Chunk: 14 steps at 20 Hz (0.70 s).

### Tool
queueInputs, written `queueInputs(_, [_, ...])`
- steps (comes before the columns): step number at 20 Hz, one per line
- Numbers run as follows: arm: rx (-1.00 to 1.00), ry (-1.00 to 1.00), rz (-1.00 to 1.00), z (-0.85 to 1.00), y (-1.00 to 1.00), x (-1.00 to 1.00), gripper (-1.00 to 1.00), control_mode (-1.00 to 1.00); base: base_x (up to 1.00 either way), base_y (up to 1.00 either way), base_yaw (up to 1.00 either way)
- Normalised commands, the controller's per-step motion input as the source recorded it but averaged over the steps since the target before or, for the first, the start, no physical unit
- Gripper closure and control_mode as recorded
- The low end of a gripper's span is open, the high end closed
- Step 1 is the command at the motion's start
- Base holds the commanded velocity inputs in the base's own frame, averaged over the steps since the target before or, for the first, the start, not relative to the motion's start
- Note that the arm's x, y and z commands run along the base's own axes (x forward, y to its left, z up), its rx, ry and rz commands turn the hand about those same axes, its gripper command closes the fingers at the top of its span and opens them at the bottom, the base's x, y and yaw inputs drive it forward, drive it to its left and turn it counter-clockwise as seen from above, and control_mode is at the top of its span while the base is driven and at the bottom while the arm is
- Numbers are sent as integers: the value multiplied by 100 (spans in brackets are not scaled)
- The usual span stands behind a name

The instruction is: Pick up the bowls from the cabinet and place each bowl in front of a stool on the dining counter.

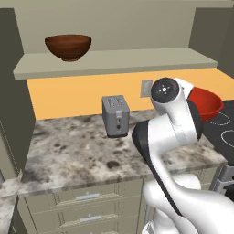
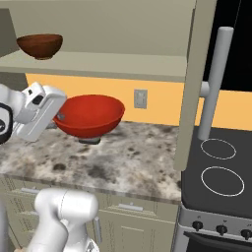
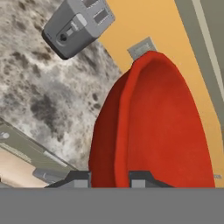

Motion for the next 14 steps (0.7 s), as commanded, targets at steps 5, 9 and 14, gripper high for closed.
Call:
queueInputs(5, [-1, 1, 0, -9, 0, -2, 100, -100, 0, 0, 0])
queueInputs(9, [0, 0, 0, 0, 0, 0, 100, -100, 0, 0, 0])
queueInputs(14, [0, 0, 0, 0, 0, -2, 100, 100, -27, 0, -24])
